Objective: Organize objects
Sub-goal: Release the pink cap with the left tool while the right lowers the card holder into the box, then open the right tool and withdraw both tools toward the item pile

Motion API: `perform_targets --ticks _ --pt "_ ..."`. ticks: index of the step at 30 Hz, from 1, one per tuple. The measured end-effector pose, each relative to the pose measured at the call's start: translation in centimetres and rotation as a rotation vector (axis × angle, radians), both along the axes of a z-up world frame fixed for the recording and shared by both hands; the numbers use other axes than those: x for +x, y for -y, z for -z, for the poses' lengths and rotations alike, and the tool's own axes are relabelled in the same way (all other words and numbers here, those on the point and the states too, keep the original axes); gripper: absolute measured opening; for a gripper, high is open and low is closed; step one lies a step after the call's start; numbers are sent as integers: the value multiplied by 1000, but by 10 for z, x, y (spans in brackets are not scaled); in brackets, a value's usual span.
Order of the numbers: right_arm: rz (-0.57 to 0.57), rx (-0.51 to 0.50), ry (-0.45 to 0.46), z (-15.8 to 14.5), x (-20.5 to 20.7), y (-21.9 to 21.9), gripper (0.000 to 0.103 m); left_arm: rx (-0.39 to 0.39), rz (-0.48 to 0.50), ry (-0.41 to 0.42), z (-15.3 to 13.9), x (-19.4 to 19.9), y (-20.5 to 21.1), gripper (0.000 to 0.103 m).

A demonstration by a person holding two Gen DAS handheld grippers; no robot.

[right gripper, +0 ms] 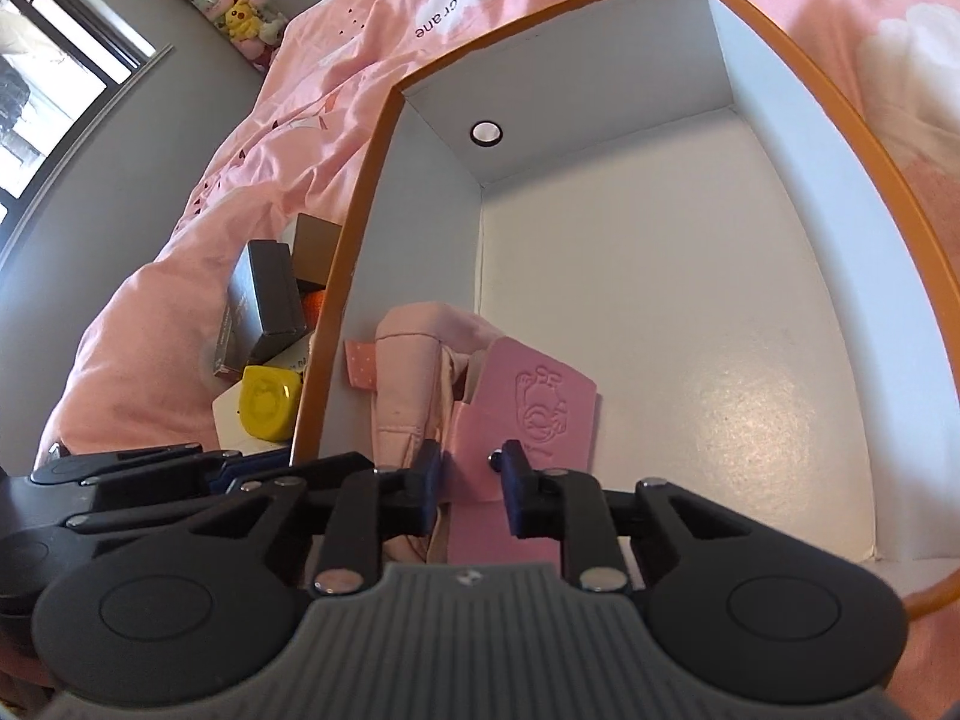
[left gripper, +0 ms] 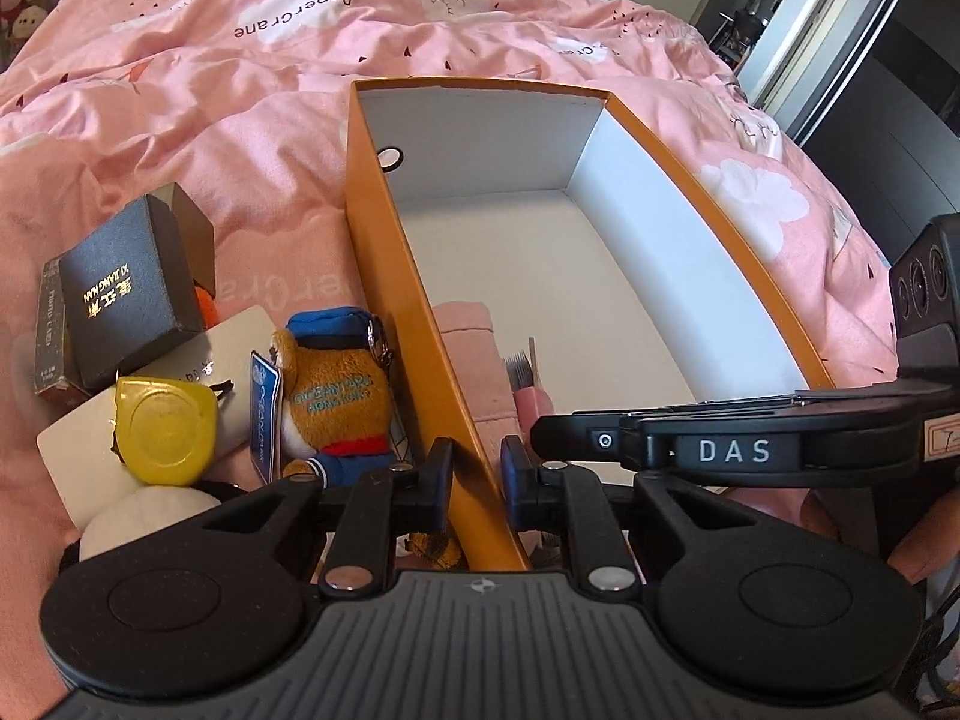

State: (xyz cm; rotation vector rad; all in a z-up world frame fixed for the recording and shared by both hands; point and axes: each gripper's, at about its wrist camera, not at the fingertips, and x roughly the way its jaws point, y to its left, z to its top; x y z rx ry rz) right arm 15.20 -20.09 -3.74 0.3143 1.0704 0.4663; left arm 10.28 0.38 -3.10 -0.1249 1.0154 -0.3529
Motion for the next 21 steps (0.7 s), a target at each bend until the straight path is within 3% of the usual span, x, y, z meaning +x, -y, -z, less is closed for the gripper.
perform_targets --ticks 4,11,15,19,21 --pt "-15 -37 35 -4 -4 -2 26 -19 -11 3 0 -1 -3 19" --pt "-20 -56 77 -13 -13 -1 33 -32 -32 15 -8 -8 -10 33" --pt "-21 -85 152 -27 -20 -3 42 -44 -56 36 -20 -17 -20 42" --pt "-41 -99 235 -44 -28 -12 51 -27 -95 60 -31 -23 -34 43" --pt "-62 -98 277 -53 -33 -20 51 -4 -104 64 -36 -26 -42 43"
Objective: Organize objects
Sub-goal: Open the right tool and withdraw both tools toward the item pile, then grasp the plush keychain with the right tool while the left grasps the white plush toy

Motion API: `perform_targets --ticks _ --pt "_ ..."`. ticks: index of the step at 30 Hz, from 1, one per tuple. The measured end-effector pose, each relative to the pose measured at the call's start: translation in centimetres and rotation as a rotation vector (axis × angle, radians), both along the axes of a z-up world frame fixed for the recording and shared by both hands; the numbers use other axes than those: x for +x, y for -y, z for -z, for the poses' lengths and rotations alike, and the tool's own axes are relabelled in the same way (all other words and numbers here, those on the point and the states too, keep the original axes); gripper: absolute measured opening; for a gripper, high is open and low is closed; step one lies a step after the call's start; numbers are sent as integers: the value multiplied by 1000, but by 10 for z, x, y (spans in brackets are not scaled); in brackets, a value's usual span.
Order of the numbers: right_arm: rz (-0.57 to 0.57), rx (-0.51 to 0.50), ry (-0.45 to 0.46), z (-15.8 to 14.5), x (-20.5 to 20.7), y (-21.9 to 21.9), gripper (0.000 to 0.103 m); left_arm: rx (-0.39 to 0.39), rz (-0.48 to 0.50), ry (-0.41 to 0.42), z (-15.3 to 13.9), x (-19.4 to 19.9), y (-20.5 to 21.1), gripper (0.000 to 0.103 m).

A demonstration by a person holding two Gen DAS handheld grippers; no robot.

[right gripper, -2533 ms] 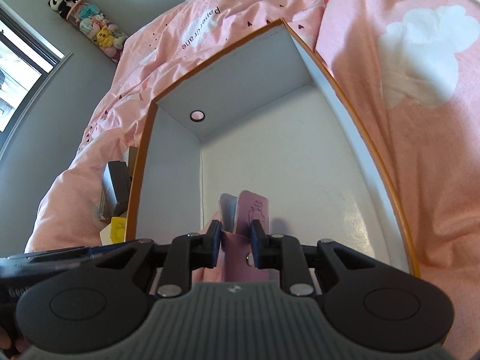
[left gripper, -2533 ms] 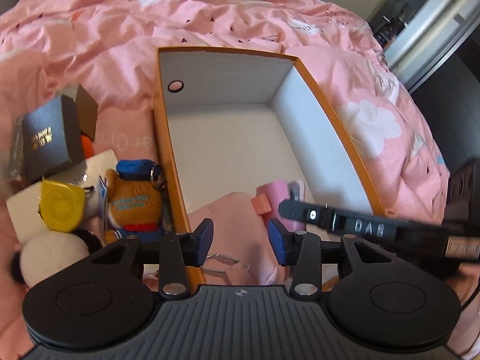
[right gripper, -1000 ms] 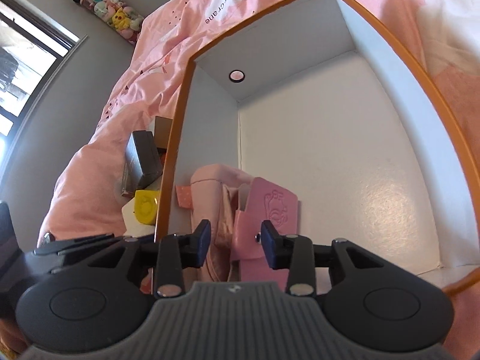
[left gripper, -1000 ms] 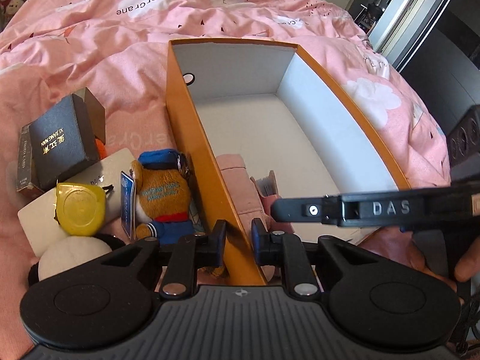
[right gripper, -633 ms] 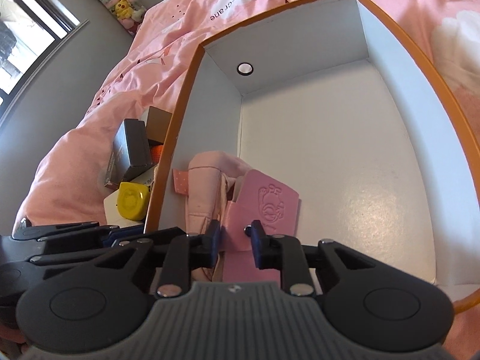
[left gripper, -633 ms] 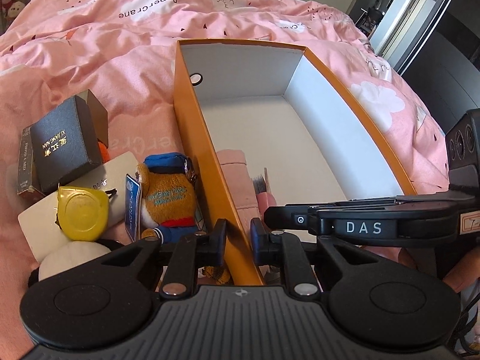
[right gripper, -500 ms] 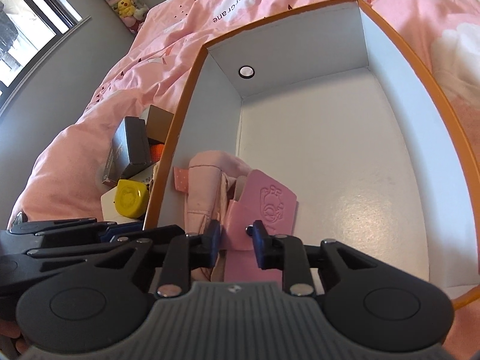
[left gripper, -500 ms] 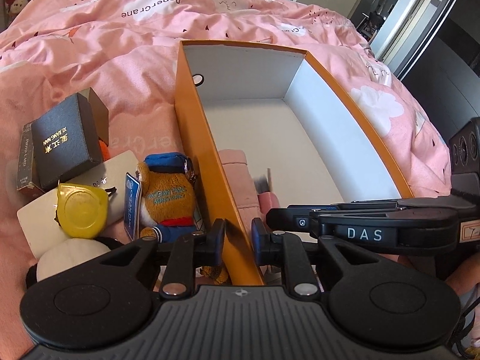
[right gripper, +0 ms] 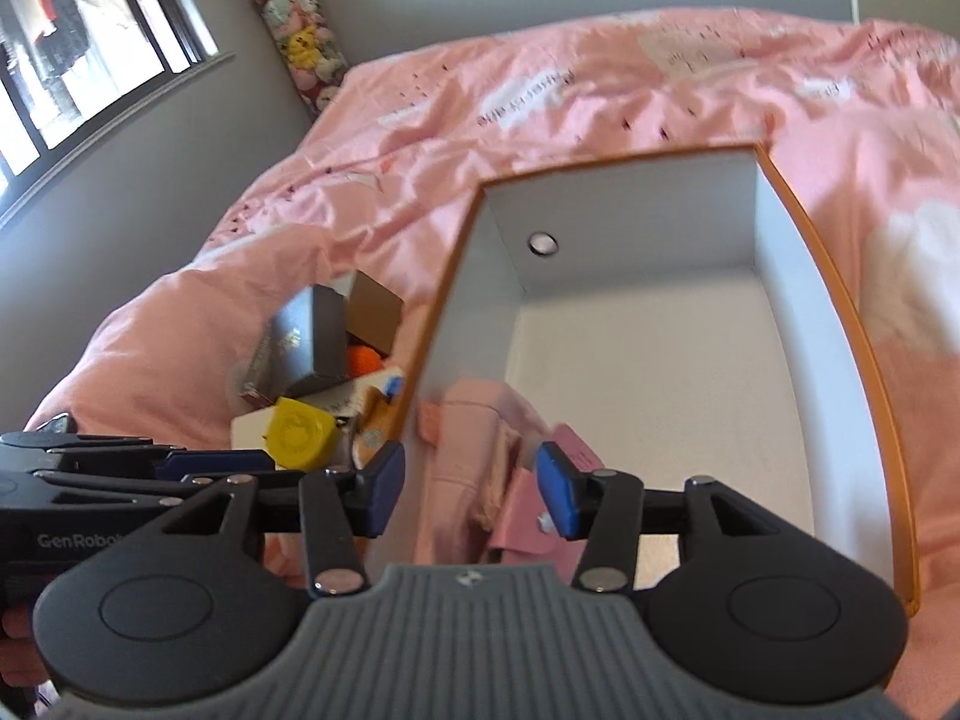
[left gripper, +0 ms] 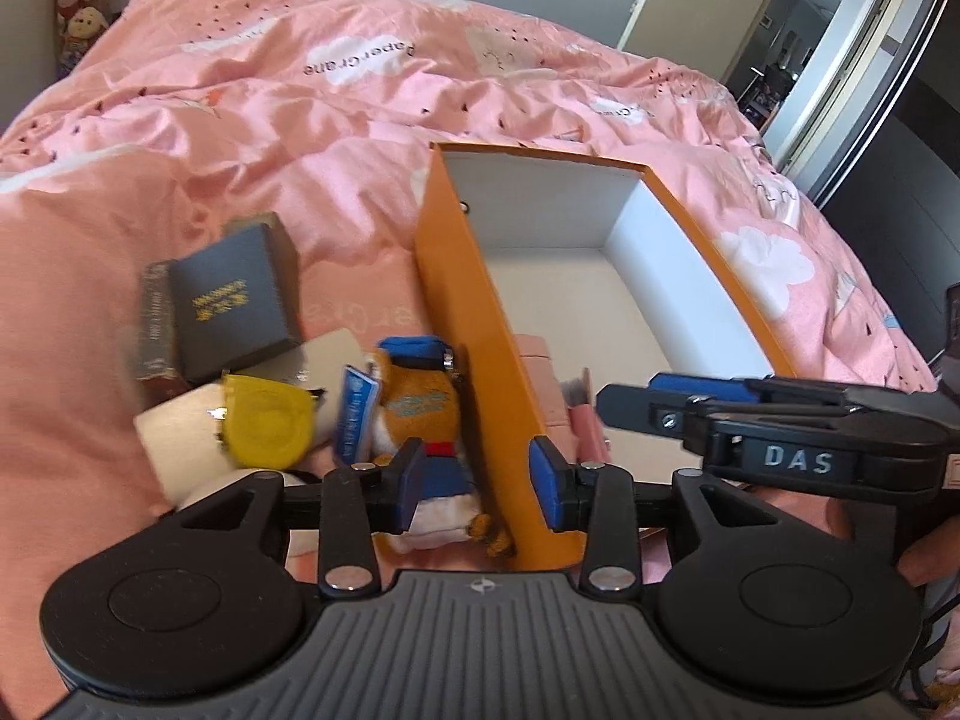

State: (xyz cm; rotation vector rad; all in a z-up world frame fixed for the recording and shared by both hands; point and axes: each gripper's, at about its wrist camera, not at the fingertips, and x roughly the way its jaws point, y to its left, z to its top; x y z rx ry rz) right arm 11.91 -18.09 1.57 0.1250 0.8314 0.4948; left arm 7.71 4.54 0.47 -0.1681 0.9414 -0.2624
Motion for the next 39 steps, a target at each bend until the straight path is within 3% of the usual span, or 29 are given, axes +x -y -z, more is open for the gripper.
perform_targets --ticks 7,10,13,15,21,25,32,39 --pt "-131 -33 107 -15 -13 -37 51 133 -55 -30 -3 -9 -28 44" --pt "-201 -95 119 -16 -16 -60 51 173 -84 -54 -1 -14 -37 51" --pt "-259 -158 133 -11 -20 -80 51 174 -102 -88 6 -14 -47 65" --pt "-296 -194 130 -6 -22 -91 51 159 -128 -128 12 -9 -54 69" --pt "-337 -290 114 6 -21 -105 50 101 -229 -250 33 9 -74 69" --pt "-337 -290 105 8 -20 -104 50 -29 -297 -325 46 9 -91 70" --pt "-363 -314 98 14 -14 -110 50 -161 -332 -405 70 14 -97 82" --pt "-418 -389 110 21 -8 -119 50 -137 -357 -386 81 19 -88 82"
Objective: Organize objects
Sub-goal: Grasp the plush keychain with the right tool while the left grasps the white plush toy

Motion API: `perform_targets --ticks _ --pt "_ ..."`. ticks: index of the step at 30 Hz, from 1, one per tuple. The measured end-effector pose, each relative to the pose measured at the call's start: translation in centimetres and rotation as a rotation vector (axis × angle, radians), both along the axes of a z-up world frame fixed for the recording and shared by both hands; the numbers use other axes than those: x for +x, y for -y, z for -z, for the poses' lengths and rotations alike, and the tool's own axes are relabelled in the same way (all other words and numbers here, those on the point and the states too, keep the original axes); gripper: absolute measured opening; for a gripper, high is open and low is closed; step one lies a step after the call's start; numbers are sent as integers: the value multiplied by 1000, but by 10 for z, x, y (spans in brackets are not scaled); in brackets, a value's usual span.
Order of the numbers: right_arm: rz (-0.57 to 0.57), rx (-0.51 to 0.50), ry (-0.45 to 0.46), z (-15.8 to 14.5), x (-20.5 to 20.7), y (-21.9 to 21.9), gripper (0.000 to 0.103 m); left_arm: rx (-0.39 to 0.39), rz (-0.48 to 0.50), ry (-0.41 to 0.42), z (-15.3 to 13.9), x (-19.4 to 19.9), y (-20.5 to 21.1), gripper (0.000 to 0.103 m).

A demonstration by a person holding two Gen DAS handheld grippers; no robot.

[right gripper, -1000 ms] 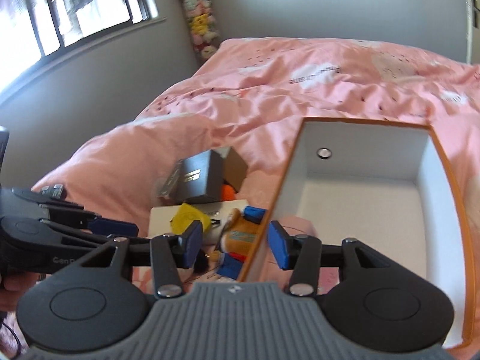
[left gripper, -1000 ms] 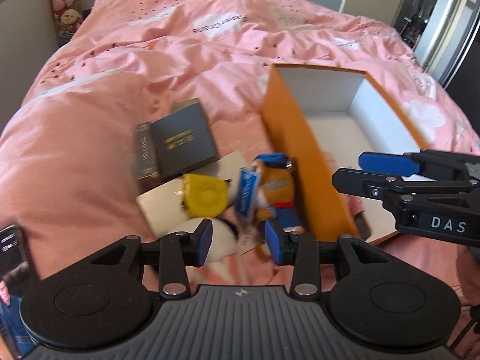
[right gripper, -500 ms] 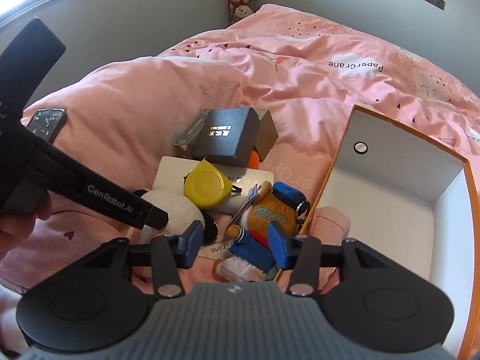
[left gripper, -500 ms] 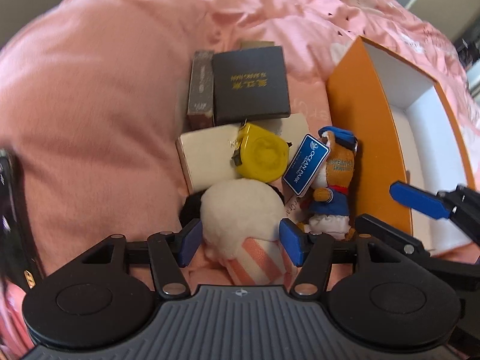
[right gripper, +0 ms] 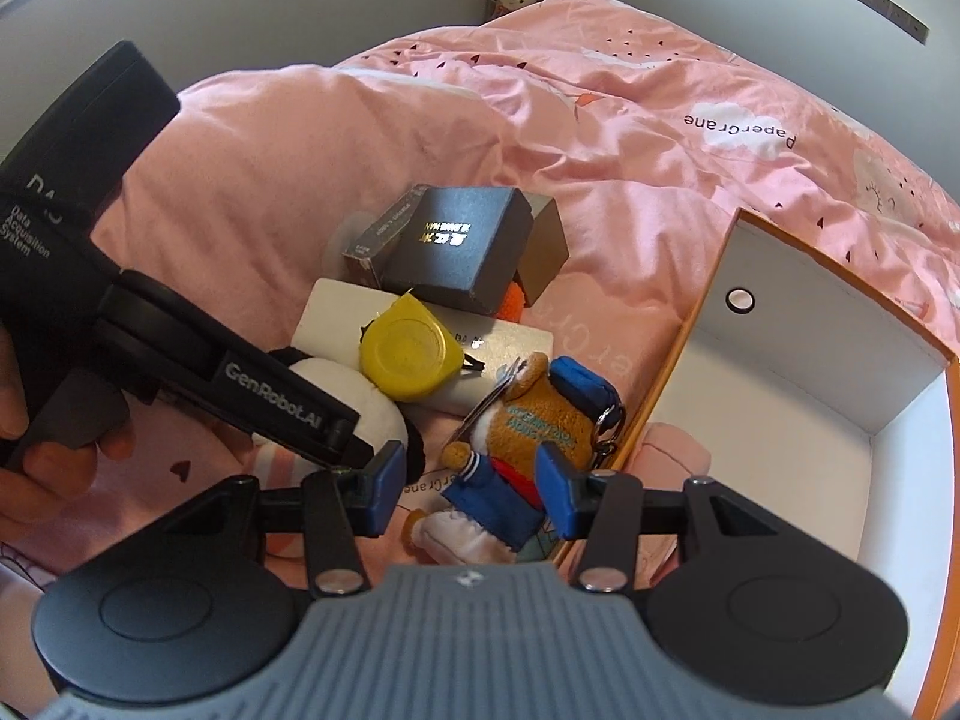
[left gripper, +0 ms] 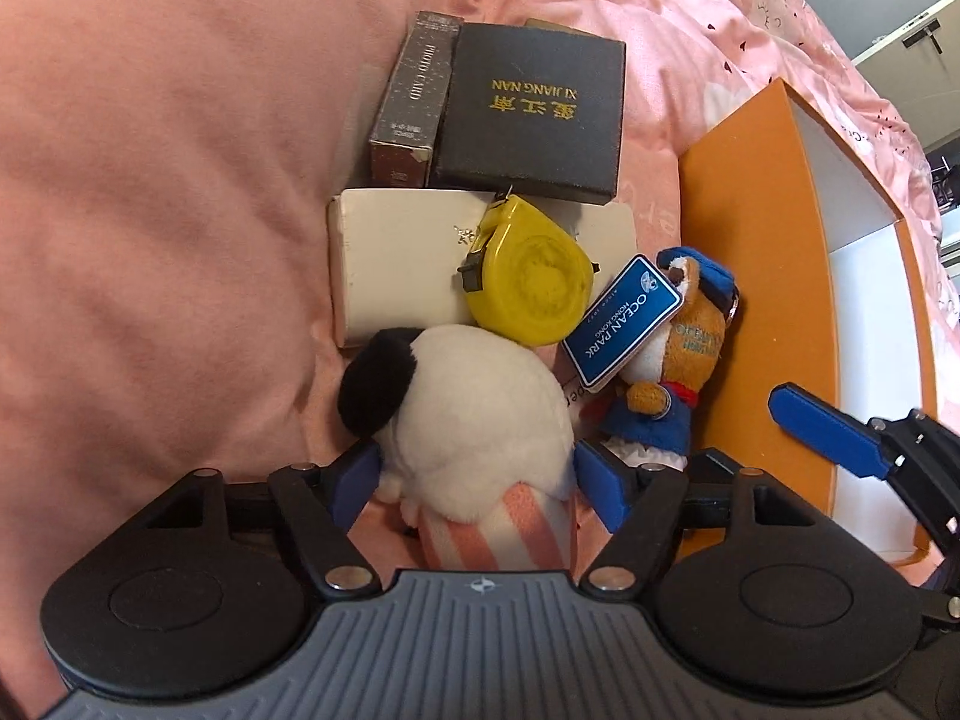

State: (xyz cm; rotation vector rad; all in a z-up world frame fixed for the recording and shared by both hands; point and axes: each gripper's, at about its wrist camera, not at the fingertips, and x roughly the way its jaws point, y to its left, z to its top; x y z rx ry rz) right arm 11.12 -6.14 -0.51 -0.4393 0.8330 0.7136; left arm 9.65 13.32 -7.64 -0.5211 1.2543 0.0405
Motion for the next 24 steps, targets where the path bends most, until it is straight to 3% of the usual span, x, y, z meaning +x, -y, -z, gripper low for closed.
perform_targets --ticks 8,12,17,20,24 --pt "-85 -142 74 12 -4 -18 51 35 -1 87 -13 -18 2 73" --pt "-105 -219 131 18 -7 -29 63 108 24 180 -34 -33 7 72" --pt "-112 -310 168 32 -4 -43 63 211 8 318 -58 -31 11 72" --pt "-108 -342 175 38 2 -47 63 247 -7 326 -59 -19 11 71" --pt "-117 -396 178 46 10 -53 64 240 -20 339 -55 -16 5 71"
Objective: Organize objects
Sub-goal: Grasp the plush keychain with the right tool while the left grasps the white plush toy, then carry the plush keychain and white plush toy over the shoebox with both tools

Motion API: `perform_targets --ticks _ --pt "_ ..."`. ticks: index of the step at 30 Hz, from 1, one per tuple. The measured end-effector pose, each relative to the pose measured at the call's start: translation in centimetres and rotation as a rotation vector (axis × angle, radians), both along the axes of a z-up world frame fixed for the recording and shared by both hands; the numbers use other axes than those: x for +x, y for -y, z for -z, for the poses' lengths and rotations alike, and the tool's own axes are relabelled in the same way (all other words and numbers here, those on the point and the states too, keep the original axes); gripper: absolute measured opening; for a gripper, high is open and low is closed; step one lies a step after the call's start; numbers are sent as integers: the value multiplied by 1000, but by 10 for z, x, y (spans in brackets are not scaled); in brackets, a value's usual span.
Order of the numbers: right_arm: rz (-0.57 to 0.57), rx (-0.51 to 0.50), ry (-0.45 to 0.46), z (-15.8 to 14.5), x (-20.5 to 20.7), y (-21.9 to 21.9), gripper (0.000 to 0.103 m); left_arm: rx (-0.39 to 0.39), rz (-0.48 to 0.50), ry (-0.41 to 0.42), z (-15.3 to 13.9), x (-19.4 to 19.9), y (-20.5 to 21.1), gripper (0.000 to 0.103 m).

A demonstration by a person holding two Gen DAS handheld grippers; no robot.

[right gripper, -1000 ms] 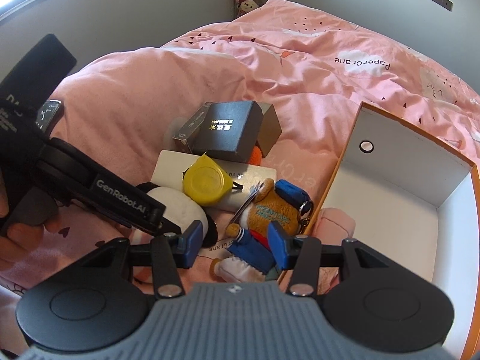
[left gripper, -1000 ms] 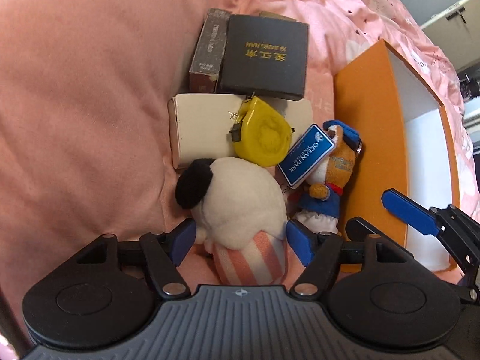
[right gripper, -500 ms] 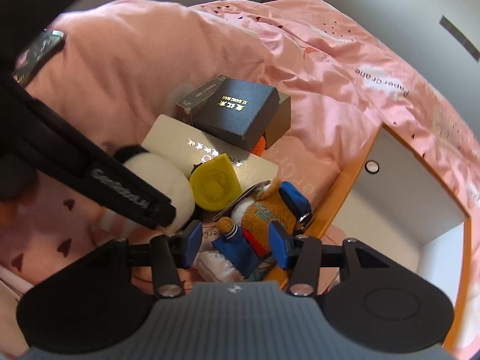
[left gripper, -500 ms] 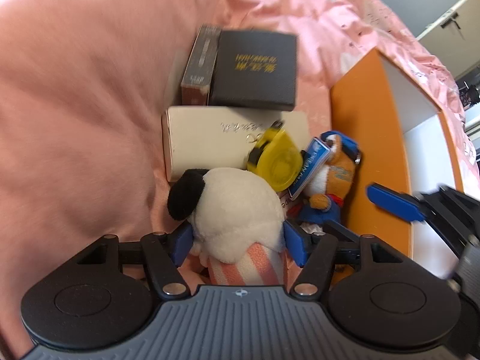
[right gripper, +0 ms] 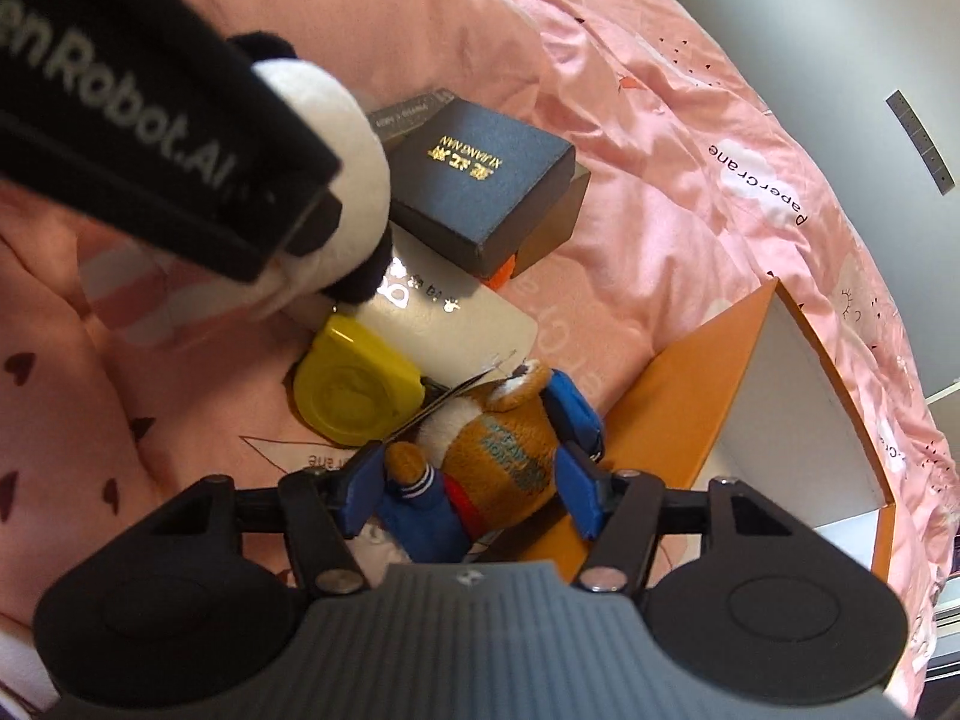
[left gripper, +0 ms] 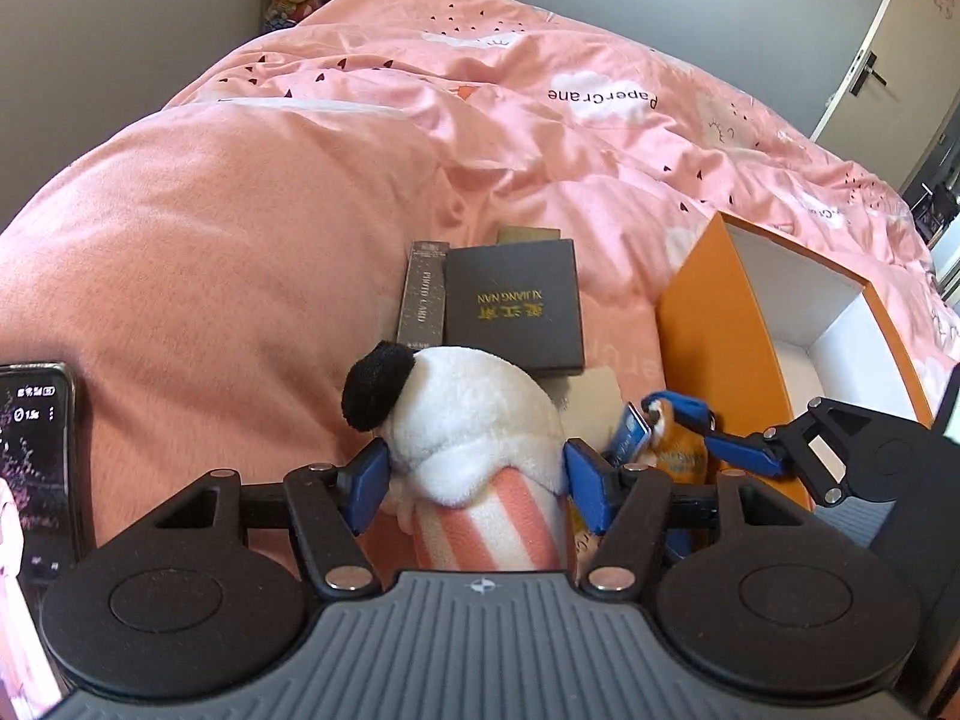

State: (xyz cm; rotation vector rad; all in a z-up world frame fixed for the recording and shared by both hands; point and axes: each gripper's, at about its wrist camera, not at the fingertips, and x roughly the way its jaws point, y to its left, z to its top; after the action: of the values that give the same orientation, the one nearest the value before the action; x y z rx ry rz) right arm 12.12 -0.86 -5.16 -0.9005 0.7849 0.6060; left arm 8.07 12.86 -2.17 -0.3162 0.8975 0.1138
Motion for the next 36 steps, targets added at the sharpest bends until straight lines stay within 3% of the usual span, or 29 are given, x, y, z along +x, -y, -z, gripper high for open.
perform_targets --ticks 13,16,22,28,36 --pt "1 -179 20 22 4 -23 69 -70 -34 47 5 -1 -19 72" --pt "-1 -193 26 24 3 -25 64 -79 -32 49 6 -3 -20 72" --pt "19 -138 43 16 4 -18 51 -82 -27 51 6 -4 -20 72" --pt "2 -64 64 1 -7 -9 49 -88 -24 54 5 -6 -19 72" --pt "3 107 84 -46 -17 8 49 -90 -23 75 -4 -11 -15 72"
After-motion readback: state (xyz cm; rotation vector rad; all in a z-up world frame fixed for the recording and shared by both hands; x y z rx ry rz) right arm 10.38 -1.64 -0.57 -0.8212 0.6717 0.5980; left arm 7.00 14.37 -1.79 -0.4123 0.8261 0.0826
